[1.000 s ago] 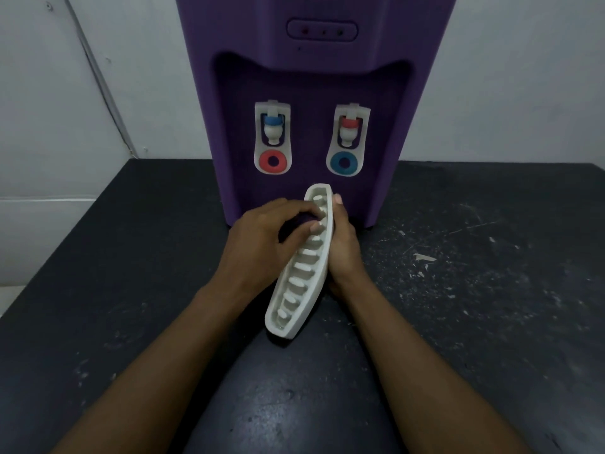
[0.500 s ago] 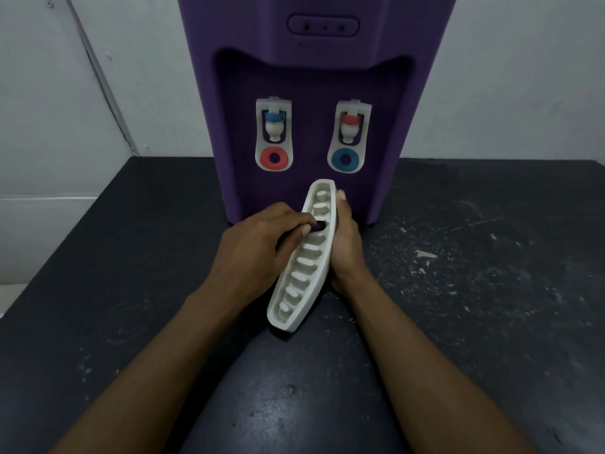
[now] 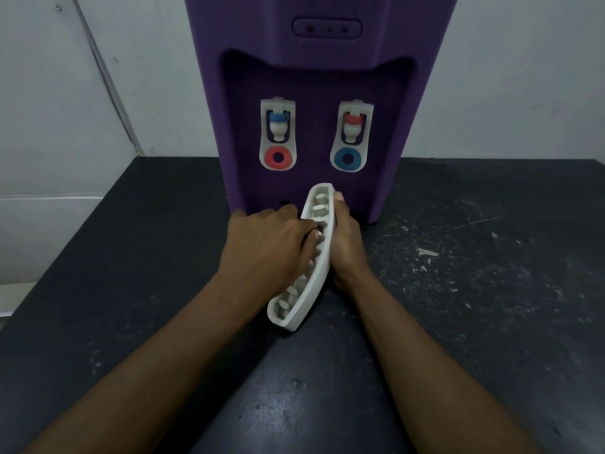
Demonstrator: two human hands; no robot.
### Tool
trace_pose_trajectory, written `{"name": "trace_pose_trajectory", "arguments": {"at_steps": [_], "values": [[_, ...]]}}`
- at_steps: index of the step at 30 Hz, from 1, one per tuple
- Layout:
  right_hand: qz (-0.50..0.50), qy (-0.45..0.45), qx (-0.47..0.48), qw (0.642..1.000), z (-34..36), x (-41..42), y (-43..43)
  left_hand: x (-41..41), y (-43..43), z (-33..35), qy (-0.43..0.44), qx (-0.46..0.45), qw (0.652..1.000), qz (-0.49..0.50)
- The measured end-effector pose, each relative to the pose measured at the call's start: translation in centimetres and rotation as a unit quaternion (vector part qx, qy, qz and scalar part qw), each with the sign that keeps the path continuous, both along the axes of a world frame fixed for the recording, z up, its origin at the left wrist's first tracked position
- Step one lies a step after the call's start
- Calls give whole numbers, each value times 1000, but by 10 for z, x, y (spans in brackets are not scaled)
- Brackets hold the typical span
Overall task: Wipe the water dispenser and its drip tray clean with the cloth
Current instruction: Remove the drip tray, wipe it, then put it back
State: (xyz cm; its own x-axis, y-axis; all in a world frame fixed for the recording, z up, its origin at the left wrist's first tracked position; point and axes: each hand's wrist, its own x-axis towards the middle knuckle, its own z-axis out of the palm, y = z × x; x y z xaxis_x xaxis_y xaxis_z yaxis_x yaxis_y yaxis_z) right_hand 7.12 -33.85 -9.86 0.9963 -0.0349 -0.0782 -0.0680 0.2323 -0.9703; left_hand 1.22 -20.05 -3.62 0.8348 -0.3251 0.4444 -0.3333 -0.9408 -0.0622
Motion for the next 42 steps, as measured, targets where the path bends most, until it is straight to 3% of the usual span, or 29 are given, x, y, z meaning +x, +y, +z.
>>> {"name": "trace_pose_trajectory", "arguments": {"at_steps": [4, 9, 11, 13, 17, 19, 21, 23, 25, 27, 29, 34, 40, 42], "values": [[0, 1, -13, 1000, 1, -2, 0, 2, 3, 1, 23, -10, 1000, 1], [1, -16, -1, 1000, -1, -2, 1, 14, 9, -1, 152, -214, 959, -112], [7, -25, 3, 1000, -2, 0, 2, 15, 10, -4, 177, -257, 941, -134], [5, -27, 12, 1000, -3, 0, 2, 14, 11, -4, 170, -250, 944, -133], [-14, -11, 15, 1000, 0, -1, 0, 8, 12, -3, 43, -128, 990, -41], [-23, -7, 0, 1000, 0, -1, 1, 5, 7, -7, -4, -84, 996, 0], [-30, -7, -1, 1000, 1, -2, 1, 4, 2, -12, -25, -95, 995, -1], [-30, -10, 8, 999, 0, -2, 0, 5, 5, -16, 14, -211, 977, -39], [-25, -14, 17, 999, 1, -3, 0, 9, 8, -24, 82, -356, 925, -100], [-15, -15, 23, 1000, 1, -3, 0, 12, 11, -32, 103, -416, 892, -145], [-1, -12, 39, 999, 1, -2, 0, 14, 13, -37, 111, -419, 883, -178], [15, -9, 48, 999, 1, -1, -1, 13, 15, -40, 115, -371, 902, -188], [14, -21, 62, 998, -1, 1, -4, 4, 18, -40, 30, -326, 925, -192], [15, -25, 73, 997, 0, 1, -3, 4, 20, -39, 38, -337, 926, -167]]}}
